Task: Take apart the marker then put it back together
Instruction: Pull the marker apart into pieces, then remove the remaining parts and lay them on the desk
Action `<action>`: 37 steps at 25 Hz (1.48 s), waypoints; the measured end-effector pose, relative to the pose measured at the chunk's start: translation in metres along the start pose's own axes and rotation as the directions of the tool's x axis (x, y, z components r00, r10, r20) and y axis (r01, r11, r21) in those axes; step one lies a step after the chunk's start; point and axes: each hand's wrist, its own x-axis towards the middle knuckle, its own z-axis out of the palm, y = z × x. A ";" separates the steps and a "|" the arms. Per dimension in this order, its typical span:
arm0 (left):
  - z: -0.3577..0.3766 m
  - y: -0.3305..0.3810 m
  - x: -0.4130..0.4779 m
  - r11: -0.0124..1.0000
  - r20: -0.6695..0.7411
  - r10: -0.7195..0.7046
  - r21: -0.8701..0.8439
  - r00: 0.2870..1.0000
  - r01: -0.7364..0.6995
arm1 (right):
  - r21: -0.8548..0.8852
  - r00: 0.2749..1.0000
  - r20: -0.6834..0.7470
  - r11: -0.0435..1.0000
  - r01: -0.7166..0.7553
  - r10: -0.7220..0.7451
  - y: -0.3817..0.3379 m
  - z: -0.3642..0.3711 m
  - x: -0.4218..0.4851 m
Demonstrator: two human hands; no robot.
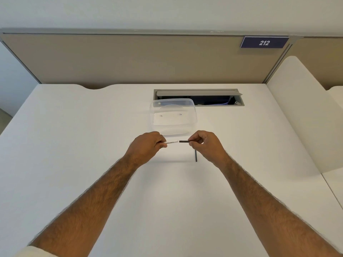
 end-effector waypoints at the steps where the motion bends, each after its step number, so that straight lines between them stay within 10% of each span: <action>1: -0.001 -0.001 0.000 1.000 -0.001 -0.001 -0.003 1.000 0.001 | -0.001 1.000 -0.001 1.000 0.001 -0.001 0.001 -0.001 0.001; 7: 0.001 -0.003 -0.001 0.999 0.005 -0.036 -0.029 0.999 0.037 | 0.073 0.988 -0.146 0.997 -0.028 0.039 0.011 0.016 -0.005; 13: 0.012 -0.004 -0.004 0.996 0.016 -0.092 -0.013 0.996 0.092 | -0.212 0.922 -0.362 0.951 -0.226 0.139 0.039 0.080 -0.027; 37: 0.031 -0.024 -0.010 0.990 0.067 -0.142 -0.017 0.988 0.143 | -0.373 0.840 -0.435 0.784 -0.496 0.325 0.060 0.115 0.003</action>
